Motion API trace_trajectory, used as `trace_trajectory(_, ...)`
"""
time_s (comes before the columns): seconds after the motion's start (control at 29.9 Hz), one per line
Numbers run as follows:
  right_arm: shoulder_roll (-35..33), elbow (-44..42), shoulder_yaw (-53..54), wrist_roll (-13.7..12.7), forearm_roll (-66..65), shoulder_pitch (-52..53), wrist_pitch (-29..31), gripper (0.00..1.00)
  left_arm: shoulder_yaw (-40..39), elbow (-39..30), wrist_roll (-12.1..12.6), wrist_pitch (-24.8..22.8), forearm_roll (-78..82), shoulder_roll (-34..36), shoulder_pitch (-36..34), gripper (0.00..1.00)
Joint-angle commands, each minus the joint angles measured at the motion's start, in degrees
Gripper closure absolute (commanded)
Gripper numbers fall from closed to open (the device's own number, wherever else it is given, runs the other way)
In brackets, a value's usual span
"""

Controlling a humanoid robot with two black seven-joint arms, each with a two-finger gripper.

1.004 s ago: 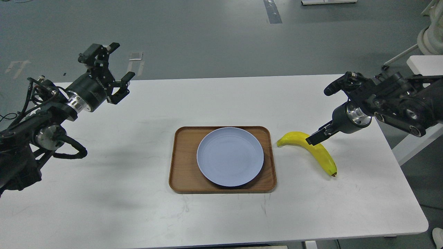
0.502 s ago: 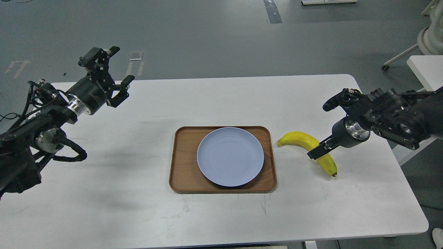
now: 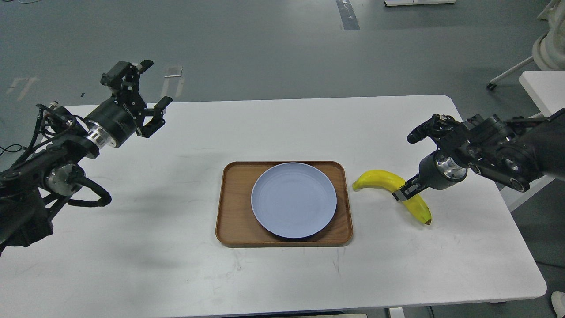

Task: Place banana on plate with both arms
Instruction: 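Lift the banana with the right gripper toward the plate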

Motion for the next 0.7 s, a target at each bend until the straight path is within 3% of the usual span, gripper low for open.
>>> trace_trajectory(0.0,-1.1,0.1,-0.1,0.0,0.1,1.4,0.0,0.88,0.0,0.0,0.0,0.0,0.0,0.0,0.0,0.02)
trace_trajectory(0.4,-5.0,5.7,0.4,0.0,0.8,11.1,0.0,0.88,-0.1,0.0,0.0,0.0,0.2,-0.2,-0.1,0.02)
trace_trajectory(0.67,4.8,6.1,0.1,0.0,13.5,15.1,0.0,0.87,-0.2,0.0,0.0,0.0,0.1,0.0,-0.1,0.02)
